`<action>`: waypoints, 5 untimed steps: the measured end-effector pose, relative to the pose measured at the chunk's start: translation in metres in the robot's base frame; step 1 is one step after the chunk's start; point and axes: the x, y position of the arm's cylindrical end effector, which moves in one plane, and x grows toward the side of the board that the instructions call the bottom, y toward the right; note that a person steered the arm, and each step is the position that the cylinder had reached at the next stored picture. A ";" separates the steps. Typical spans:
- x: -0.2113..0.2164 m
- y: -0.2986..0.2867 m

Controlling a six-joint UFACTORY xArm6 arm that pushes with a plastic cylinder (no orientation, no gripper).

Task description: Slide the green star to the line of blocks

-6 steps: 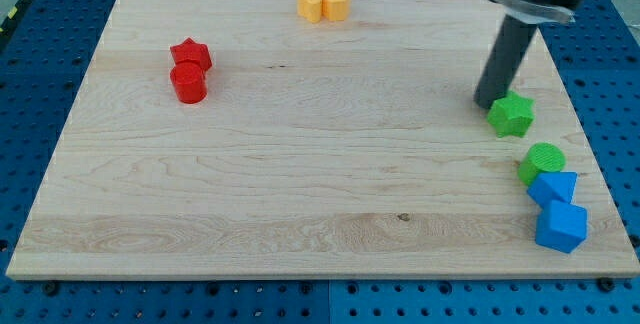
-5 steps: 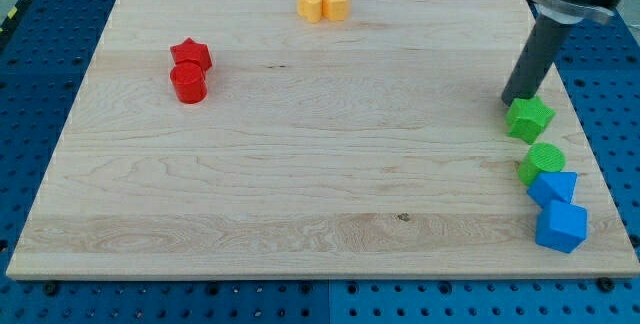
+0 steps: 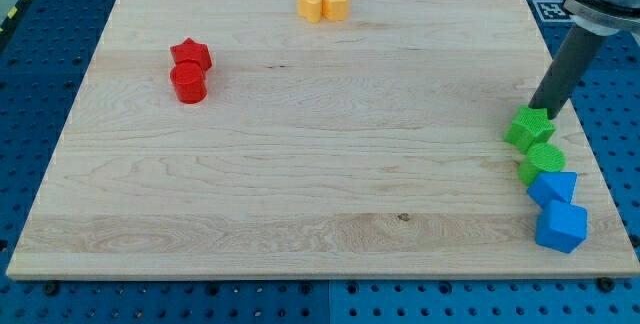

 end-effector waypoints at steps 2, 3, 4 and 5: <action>0.011 0.003; 0.007 0.003; -0.013 -0.003; 0.004 -0.005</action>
